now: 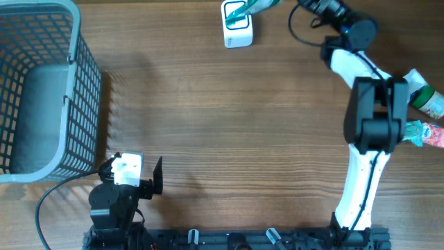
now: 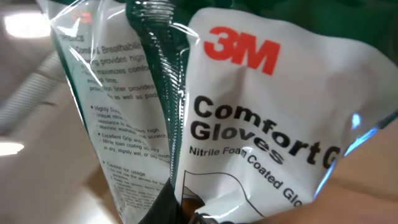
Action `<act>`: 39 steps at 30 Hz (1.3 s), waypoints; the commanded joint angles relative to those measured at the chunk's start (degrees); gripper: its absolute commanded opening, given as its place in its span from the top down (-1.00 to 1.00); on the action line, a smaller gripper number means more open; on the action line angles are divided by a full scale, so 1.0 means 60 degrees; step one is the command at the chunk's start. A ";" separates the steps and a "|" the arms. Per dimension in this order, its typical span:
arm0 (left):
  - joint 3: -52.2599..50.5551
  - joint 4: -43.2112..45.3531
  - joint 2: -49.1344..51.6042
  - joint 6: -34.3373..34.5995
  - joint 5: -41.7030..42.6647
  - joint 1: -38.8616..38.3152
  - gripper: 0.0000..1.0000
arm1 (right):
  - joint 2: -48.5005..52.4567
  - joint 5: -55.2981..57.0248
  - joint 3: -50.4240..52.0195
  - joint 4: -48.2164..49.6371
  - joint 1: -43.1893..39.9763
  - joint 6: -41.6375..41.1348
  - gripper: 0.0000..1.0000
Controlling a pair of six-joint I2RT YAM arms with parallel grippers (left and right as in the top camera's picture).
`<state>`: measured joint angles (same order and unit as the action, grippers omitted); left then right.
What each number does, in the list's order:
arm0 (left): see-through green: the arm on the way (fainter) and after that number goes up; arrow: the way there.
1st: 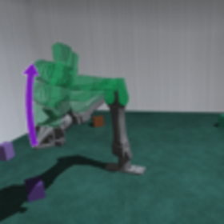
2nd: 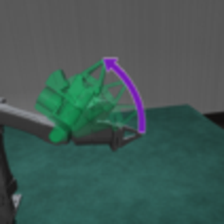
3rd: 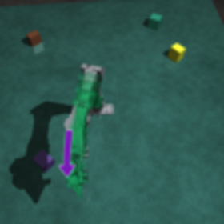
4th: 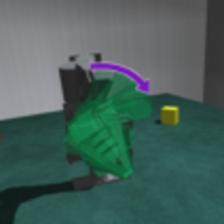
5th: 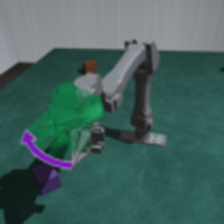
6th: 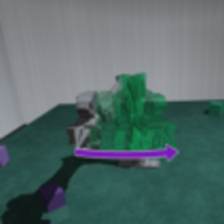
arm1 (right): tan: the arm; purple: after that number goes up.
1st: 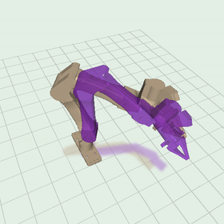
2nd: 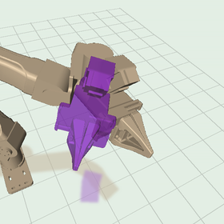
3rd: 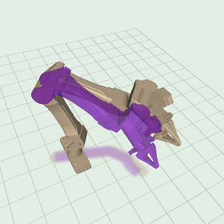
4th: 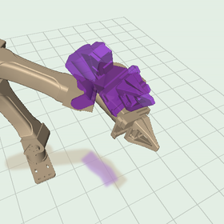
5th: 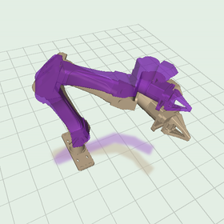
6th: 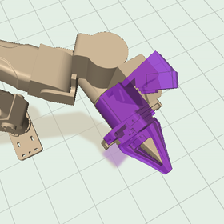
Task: Scan the item barcode
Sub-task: 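Hold glove pack against the scanner with right gripper, then carry green glove pack to right table edge with right gripper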
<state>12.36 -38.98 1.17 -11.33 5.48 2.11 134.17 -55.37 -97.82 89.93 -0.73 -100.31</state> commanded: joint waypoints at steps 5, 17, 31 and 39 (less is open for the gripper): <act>-0.0007 0.0025 -0.0044 -0.0109 0.0080 -0.0011 -1.00 | -0.2969 -0.0896 -0.0142 -0.1778 0.0262 -0.1242 0.91; -0.0007 0.0025 -0.0044 -0.0109 0.0080 -0.0011 -1.00 | -0.6787 1.4976 -0.0142 -2.0691 0.1075 0.7668 0.91; -0.0007 0.0025 -0.0044 -0.0109 0.0080 -0.0011 -1.00 | -0.3574 1.2448 0.0204 -2.2185 -0.4554 0.8765 0.70; -0.0007 0.0025 -0.0044 -0.0109 0.0080 -0.0011 -1.00 | -0.3155 1.0954 0.0189 -2.1321 -0.4652 1.0265 0.91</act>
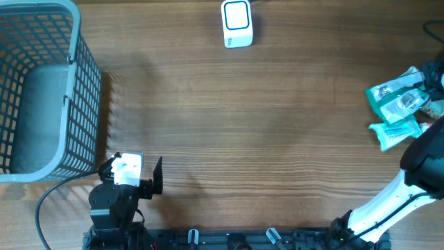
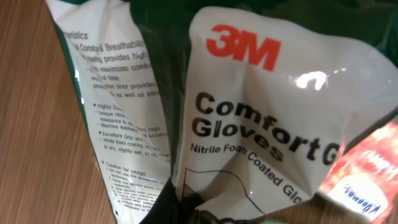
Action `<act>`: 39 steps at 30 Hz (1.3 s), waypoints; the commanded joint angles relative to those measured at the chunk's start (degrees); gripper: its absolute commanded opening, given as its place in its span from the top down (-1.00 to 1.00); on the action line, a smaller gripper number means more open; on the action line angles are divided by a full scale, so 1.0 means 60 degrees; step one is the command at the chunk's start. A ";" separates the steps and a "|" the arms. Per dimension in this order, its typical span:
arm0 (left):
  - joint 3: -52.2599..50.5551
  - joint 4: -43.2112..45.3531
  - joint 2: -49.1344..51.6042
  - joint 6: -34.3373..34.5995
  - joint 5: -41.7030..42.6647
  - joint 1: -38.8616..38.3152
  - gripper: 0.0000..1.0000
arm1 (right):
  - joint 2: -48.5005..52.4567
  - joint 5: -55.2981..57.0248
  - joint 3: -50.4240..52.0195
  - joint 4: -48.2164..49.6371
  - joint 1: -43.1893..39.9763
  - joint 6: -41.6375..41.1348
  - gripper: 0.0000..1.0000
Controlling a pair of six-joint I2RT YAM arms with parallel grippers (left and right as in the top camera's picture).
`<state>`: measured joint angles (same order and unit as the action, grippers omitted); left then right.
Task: Scan the item barcode
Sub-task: 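Carry green glove pack to right table edge with right gripper, then lower glove pack onto table and open right gripper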
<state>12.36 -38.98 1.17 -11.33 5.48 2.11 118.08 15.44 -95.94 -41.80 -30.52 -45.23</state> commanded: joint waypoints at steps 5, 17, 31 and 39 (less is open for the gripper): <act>-0.0007 0.0025 -0.0044 -0.0109 0.0080 -0.0011 -1.00 | -0.0590 -0.1515 -0.0124 0.1676 0.0787 0.2667 0.91; -0.0007 0.0025 -0.0044 -0.0109 0.0080 -0.0011 -1.00 | 0.0208 -0.4164 -0.0124 0.4036 0.2379 0.4626 0.86; -0.0007 0.0025 -0.0044 -0.0109 0.0080 -0.0011 -1.00 | 0.1698 -0.3359 -0.0124 0.3191 0.1195 0.4029 0.91; -0.0007 0.0025 -0.0044 -0.0109 0.0080 -0.0011 -1.00 | 0.1698 -0.3654 -0.0127 0.2816 -0.0015 0.4535 -0.88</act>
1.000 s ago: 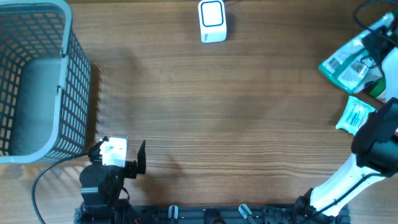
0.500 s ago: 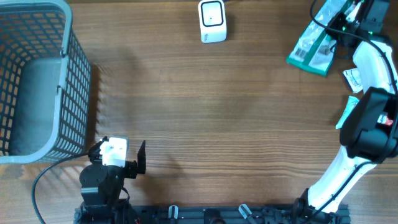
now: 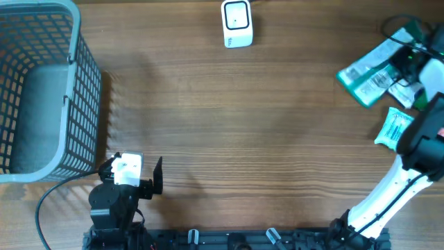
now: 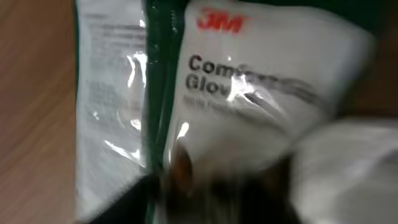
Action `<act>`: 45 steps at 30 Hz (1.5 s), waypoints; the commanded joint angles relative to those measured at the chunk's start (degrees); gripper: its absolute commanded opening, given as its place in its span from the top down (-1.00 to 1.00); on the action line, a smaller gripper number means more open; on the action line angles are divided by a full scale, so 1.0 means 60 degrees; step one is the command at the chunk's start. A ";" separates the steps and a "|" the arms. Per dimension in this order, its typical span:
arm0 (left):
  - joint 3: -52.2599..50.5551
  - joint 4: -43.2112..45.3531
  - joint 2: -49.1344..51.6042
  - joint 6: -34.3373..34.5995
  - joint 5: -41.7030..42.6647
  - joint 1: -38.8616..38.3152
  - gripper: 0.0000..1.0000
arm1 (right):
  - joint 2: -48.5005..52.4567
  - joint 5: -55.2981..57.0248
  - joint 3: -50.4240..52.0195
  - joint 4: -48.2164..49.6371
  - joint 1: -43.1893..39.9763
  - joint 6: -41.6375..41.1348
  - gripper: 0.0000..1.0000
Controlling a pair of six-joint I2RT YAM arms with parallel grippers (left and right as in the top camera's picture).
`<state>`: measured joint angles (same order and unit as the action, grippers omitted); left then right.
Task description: Scan the item barcode
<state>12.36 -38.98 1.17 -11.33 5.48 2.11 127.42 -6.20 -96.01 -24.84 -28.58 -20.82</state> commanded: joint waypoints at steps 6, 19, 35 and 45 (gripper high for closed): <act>-0.0007 0.0025 -0.0044 -0.0113 0.0080 -0.0011 -1.00 | -0.0266 -0.1657 -0.0769 -0.0270 -0.0331 0.0466 -1.00; -0.0007 0.0025 -0.0044 -0.0109 0.0080 -0.0011 -1.00 | -0.5089 -0.5974 -0.2014 -0.2572 0.0532 0.2040 -0.99; -0.0007 0.0025 -0.0044 -0.0109 0.0080 -0.0011 -1.00 | -1.1683 -0.6040 -0.2014 -0.6597 0.2233 0.2135 -1.00; -0.0007 0.0025 -0.0044 -0.0109 0.0080 -0.0011 -1.00 | -1.2805 -0.5541 -0.1588 -0.8222 0.2382 0.4309 -0.99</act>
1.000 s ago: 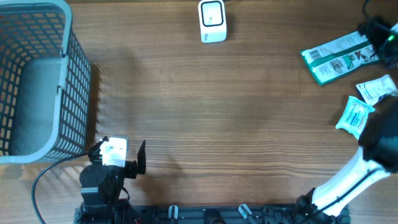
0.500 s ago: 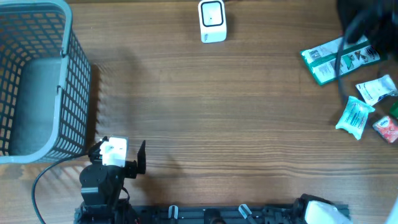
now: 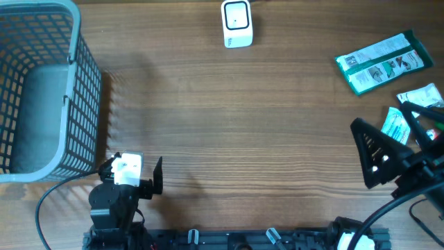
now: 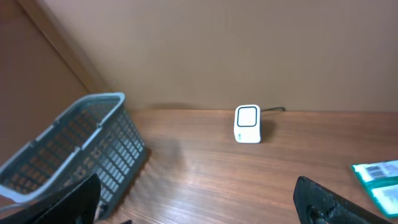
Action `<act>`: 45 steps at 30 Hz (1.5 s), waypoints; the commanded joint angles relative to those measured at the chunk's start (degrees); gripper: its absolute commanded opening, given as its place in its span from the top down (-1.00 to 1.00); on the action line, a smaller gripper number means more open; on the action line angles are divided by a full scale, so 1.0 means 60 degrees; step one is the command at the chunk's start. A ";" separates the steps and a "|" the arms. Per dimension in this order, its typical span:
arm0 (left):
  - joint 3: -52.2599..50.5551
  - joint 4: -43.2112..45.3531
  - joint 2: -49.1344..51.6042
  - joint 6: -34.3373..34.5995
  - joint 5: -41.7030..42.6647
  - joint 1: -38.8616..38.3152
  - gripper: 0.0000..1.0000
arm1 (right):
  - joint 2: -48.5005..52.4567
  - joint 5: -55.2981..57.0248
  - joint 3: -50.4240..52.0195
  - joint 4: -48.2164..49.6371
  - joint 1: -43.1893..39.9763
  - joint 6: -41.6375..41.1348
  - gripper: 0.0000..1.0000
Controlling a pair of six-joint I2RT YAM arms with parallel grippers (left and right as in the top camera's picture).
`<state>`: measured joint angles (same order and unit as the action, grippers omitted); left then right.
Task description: Scan the item barcode
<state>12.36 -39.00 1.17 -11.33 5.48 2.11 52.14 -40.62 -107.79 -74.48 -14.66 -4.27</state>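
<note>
The green and white 3M gloves pack (image 3: 380, 62) lies flat on the table at the far right, its corner showing in the right wrist view (image 4: 380, 177). The white scanner (image 3: 236, 23) stands at the far middle edge (image 4: 247, 124). My right gripper (image 3: 395, 139) hangs open near the right edge, nearer than the pack and apart from it. In its own view the gripper (image 4: 202, 208) has both black fingertips (image 4: 326, 202) spread wide with nothing between them. My left gripper (image 3: 132, 175) rests open at the near left, empty.
A grey mesh basket (image 3: 76, 104) fills the far left corner (image 4: 81, 146). A white packet (image 3: 418, 95) and a teal packet (image 3: 394, 126) lie at the right edge, right beside my right gripper. A cable runs from the left arm's base.
My right gripper was shut on the gloves pack at the far right. Now the pack lies on the table there, and the gripper is open, drawn back toward the near right.
My right gripper held the gloves pack at the scanner. It then held the pack over the packets at the right edge, then a little farther back at the far right. The pack now lies there, let go. The left arm stayed still.
</note>
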 commanded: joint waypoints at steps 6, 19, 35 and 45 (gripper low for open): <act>-0.0007 0.0029 -0.0044 -0.0109 0.0080 -0.0011 -1.00 | -0.2157 0.0197 0.2703 0.1293 0.0197 0.2215 -1.00; -0.0007 0.0029 -0.0044 -0.0109 0.0080 -0.0011 -1.00 | -0.7402 0.0375 1.0335 0.7107 0.1931 0.2218 -0.99; -0.0007 0.0029 -0.0044 -0.0109 0.0080 -0.0011 -1.00 | -0.8655 0.2499 1.4276 1.0590 0.3024 0.2269 -0.99; -0.0007 0.0029 -0.0044 -0.0109 0.0080 -0.0011 -1.00 | -0.8655 0.2557 1.5624 1.1417 0.3056 0.3206 -0.99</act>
<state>12.36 -39.00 1.17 -11.33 5.50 2.11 1.15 -26.48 -18.15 -8.91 3.40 12.45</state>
